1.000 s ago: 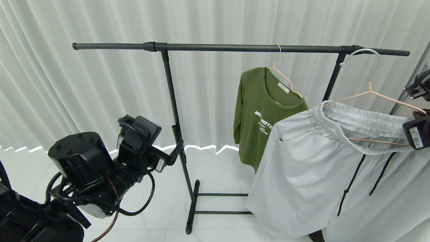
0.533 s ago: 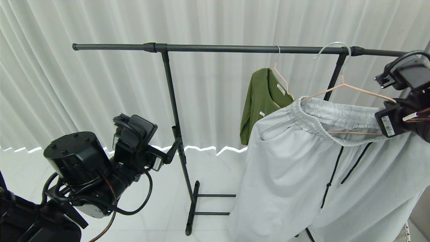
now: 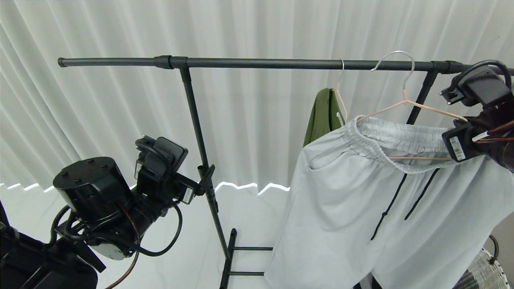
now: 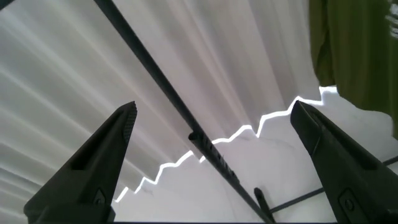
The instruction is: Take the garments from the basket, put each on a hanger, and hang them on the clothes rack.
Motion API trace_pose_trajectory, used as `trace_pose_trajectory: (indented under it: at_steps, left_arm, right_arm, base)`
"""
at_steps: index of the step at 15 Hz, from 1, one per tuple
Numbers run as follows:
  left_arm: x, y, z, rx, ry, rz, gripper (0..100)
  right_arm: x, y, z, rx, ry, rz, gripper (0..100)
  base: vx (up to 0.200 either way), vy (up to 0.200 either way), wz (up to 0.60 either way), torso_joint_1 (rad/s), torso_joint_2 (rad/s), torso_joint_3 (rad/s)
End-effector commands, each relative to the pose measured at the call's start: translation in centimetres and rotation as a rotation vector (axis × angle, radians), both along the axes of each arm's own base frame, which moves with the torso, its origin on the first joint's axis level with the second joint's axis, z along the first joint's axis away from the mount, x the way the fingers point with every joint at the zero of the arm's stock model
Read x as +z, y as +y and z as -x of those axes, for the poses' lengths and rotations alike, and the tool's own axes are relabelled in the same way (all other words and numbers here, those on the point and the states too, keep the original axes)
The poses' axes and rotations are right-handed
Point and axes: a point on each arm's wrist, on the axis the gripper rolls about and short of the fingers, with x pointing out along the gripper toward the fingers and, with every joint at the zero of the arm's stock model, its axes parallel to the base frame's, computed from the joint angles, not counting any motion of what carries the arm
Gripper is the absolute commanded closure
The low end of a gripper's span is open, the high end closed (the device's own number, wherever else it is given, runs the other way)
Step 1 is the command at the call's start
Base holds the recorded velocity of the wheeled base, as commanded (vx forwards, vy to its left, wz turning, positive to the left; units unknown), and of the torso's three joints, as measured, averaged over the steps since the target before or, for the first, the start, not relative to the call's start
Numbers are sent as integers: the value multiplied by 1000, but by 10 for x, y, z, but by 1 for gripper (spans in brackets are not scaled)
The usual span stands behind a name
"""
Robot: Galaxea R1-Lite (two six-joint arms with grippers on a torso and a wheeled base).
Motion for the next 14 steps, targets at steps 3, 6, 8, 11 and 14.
trace_pose_trajectory:
  at_steps: [3, 6, 8, 11, 14]
  left_arm:
    - [-1, 0, 0, -2, 3, 0, 0]
    - [-2, 0, 0, -3, 4, -2, 0]
    - [-1, 0, 0, -3, 2, -1, 0]
    - [-2, 0, 0, 3, 5, -10, 0]
    - [-2, 1, 0, 9, 3, -11, 0]
  right_arm:
    - [0, 0, 1, 0, 0, 1, 100]
    - [0, -2, 2, -4, -2, -2, 100]
    - [0, -3, 2, -10, -3, -2, 100]
    - [0, -3, 2, -8, -3, -2, 100]
    - [1, -4, 2, -11, -6, -3, 100]
  base:
    - [200, 0, 0, 4, 4, 7]
    - [0, 0, 0, 0, 0, 0]
    - [0, 0, 0, 0, 0, 0]
    - [0, 0, 0, 0, 0, 0]
    - [0, 133, 0, -2, -2, 0]
